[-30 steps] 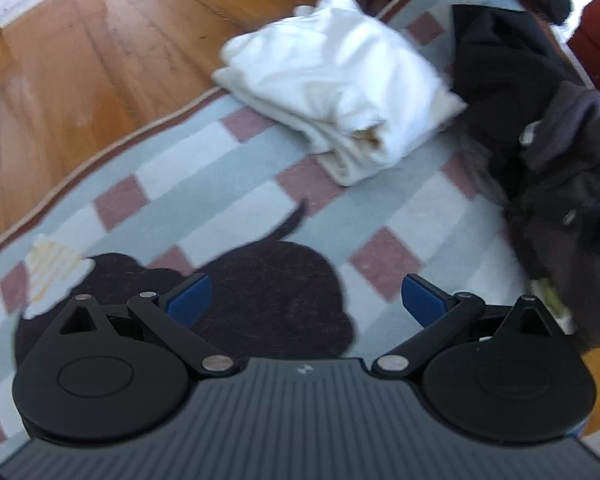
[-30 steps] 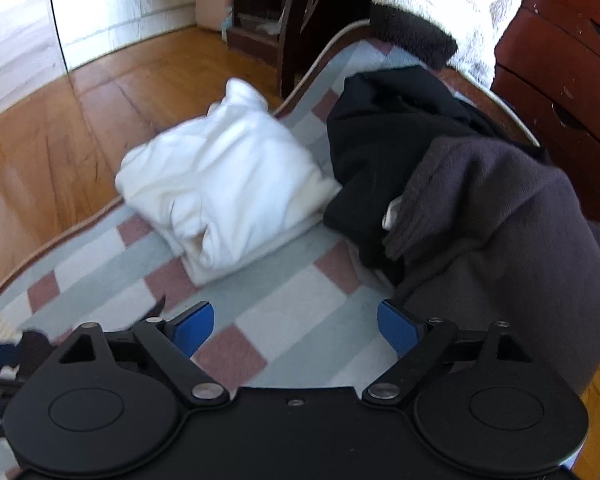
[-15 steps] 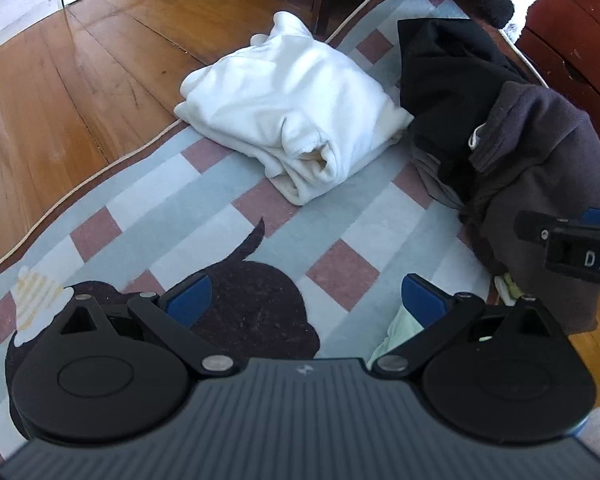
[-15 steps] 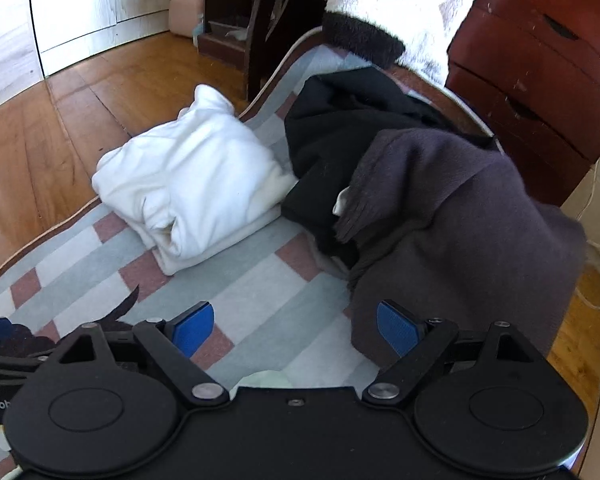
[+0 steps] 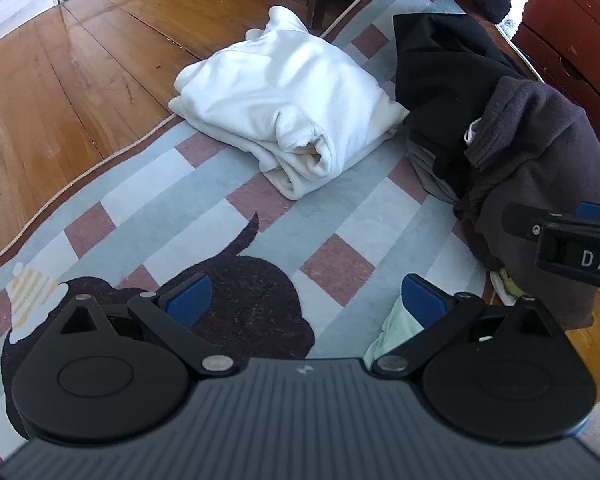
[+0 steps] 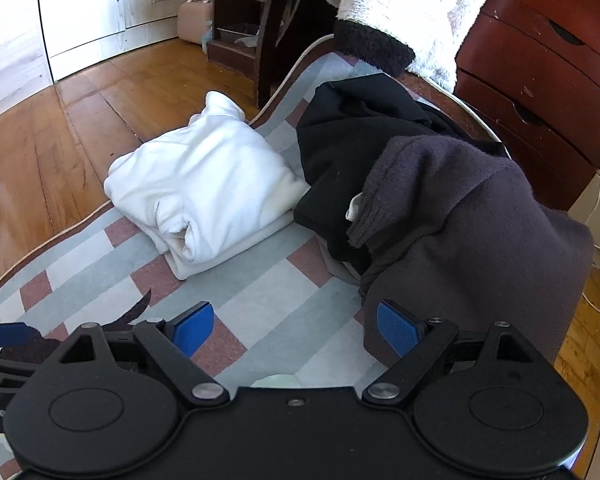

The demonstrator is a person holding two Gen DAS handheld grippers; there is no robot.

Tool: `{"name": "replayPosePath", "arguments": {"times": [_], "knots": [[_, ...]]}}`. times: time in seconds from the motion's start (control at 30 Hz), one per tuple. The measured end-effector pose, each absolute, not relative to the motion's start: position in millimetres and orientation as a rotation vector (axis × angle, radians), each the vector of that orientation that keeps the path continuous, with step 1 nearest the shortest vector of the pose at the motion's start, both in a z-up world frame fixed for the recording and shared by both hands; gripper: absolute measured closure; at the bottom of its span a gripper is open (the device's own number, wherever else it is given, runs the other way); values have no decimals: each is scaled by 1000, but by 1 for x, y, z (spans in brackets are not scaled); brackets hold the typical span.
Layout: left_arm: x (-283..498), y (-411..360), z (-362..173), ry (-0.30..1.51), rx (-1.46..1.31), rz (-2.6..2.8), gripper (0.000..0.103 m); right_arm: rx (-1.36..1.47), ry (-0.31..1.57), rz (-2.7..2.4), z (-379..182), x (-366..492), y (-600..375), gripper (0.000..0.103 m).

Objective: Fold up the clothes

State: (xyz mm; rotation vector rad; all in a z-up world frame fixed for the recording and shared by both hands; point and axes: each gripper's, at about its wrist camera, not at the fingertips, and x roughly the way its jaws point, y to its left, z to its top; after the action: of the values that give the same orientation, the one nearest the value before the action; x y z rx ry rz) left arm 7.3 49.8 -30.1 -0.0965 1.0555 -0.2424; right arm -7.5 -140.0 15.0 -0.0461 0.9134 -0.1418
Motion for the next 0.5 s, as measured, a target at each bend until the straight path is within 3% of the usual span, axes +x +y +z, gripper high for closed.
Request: {"name": "replayPosePath", "arguments": {"times": [0.5], "knots": [[-3, 40, -14, 941, -33, -265, 0, -43, 850, -194, 26, -15, -145, 12]]}}
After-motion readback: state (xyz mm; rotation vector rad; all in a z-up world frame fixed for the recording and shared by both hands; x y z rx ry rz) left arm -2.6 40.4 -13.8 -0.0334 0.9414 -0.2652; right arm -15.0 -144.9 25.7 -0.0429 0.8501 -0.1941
